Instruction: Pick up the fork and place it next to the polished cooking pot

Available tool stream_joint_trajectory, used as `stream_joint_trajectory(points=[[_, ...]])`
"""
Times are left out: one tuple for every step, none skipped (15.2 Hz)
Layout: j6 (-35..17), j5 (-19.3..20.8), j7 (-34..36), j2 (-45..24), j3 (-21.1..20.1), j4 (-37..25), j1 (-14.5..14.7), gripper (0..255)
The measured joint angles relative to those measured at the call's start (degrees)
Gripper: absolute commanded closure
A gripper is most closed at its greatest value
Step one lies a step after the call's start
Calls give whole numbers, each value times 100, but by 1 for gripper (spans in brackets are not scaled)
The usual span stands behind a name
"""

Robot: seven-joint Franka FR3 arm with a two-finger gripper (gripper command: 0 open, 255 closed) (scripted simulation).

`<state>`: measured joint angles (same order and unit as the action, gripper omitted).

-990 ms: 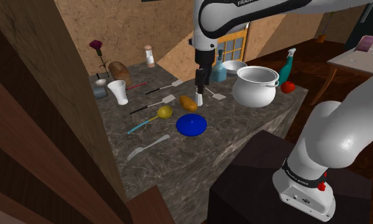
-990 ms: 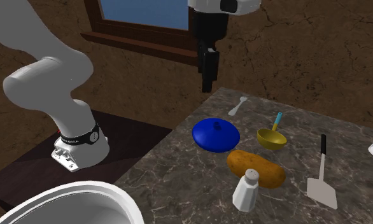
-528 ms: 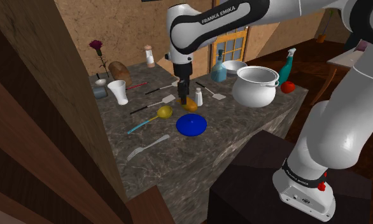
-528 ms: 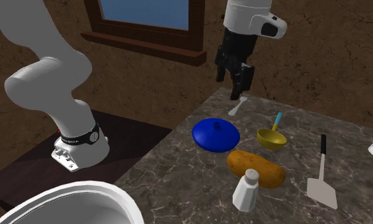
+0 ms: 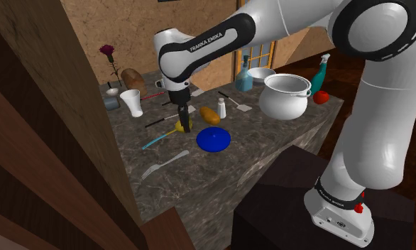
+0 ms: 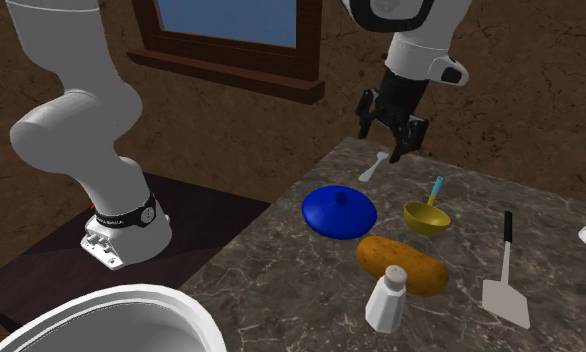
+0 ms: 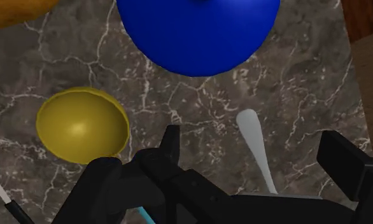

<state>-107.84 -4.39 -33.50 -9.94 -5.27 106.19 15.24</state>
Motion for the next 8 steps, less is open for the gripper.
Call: stream_joint_trajectory(points=[[61, 34, -66, -218, -57, -238, 60, 0], [34, 66, -144, -399, -111, -352, 118, 0], [24, 98, -212, -570, -169, -474, 182, 0], [97, 138, -319, -722, -209, -654, 219, 0], [92, 184, -429, -920, -247, -811, 259, 0], [98, 223, -492, -1070, -302, -921, 328, 0], [133, 273, -546, -1284, -359, -1132, 409, 0], [143, 321, -614, -1471, -410, -1287, 482, 0]])
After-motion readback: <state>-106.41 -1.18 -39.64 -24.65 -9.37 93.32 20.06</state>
